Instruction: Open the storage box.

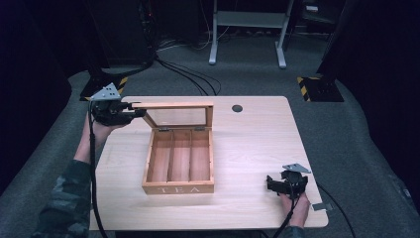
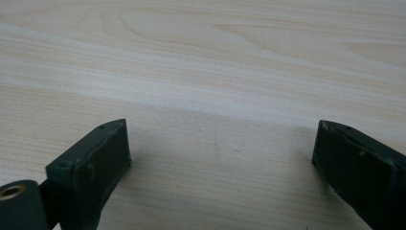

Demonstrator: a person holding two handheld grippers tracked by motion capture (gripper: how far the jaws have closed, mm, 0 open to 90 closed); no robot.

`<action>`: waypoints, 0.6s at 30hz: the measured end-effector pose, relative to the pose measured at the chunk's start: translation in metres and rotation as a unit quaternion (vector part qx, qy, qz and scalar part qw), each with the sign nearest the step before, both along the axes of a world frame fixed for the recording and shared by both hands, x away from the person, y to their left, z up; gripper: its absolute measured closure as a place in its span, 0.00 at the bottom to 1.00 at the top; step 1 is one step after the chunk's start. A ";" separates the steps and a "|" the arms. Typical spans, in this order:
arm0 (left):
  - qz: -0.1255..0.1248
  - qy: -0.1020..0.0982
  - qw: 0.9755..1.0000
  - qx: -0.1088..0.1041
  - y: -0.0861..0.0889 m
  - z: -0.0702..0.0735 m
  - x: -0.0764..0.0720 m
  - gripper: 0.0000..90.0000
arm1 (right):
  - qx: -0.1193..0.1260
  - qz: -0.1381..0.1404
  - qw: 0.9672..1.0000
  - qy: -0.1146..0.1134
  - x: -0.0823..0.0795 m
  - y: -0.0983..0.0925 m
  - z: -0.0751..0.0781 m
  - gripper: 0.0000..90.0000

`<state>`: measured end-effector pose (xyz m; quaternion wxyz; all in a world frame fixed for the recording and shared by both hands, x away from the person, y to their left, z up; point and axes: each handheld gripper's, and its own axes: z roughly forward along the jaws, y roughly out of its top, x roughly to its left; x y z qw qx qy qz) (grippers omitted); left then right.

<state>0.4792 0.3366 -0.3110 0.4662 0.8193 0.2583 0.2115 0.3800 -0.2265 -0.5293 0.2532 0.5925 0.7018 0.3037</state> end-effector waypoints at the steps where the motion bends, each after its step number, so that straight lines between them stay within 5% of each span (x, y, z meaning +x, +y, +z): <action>1: 0.000 0.000 1.000 0.000 0.000 0.000 0.000 0.71 | 0.000 0.000 1.000 0.000 0.000 0.000 0.000 0.06; 18: 0.003 -0.002 1.000 -0.001 0.000 0.000 0.000 0.71 | 0.000 0.000 1.000 0.000 0.000 0.000 0.000 0.06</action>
